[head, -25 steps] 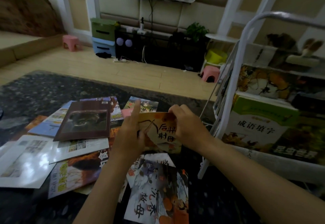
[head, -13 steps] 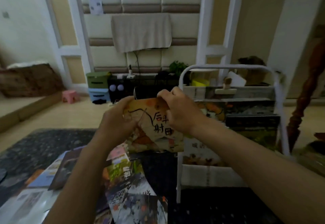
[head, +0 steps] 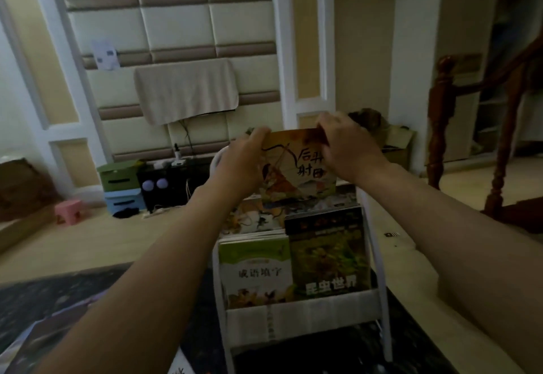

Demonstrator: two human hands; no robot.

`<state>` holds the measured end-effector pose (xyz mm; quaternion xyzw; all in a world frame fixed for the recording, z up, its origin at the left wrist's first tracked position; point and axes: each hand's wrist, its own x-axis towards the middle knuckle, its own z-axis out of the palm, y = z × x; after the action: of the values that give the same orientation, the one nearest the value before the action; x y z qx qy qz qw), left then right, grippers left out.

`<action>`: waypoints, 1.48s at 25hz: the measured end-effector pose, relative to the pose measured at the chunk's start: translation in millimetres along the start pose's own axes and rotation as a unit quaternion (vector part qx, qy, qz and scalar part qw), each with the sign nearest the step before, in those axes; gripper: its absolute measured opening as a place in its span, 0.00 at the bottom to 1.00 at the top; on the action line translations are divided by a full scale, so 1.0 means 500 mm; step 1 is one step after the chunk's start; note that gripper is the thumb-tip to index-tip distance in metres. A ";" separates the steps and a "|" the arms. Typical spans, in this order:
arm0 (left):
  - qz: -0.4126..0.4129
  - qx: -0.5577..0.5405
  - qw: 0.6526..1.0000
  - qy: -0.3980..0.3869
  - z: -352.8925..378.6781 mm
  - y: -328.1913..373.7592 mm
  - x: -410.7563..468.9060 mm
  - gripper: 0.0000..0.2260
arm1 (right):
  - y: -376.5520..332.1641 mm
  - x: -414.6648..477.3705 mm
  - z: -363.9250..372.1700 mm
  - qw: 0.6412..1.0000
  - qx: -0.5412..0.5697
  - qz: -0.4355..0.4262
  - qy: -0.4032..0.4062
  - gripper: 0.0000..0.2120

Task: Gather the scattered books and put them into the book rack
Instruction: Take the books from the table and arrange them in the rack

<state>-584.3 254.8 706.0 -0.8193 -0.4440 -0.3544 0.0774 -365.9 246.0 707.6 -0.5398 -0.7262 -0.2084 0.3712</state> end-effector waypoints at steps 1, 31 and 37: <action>0.000 0.009 1.000 0.001 0.020 0.006 0.011 0.27 | 0.017 -0.003 0.001 1.000 -0.016 -0.005 -0.001 0.14; 0.057 0.195 0.972 -0.119 0.263 -0.082 -0.007 0.20 | 0.176 -0.097 0.203 0.963 -0.248 -0.044 -0.097 0.06; 0.030 0.163 0.971 -0.169 0.244 -0.076 -0.018 0.25 | 0.144 -0.087 0.155 0.956 -0.205 0.004 -0.211 0.13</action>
<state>-554.8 325.0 603.2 -0.8568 -0.4774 -0.1306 0.1445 -316.5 297.1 617.8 -0.6390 -0.7274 -0.2326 0.0922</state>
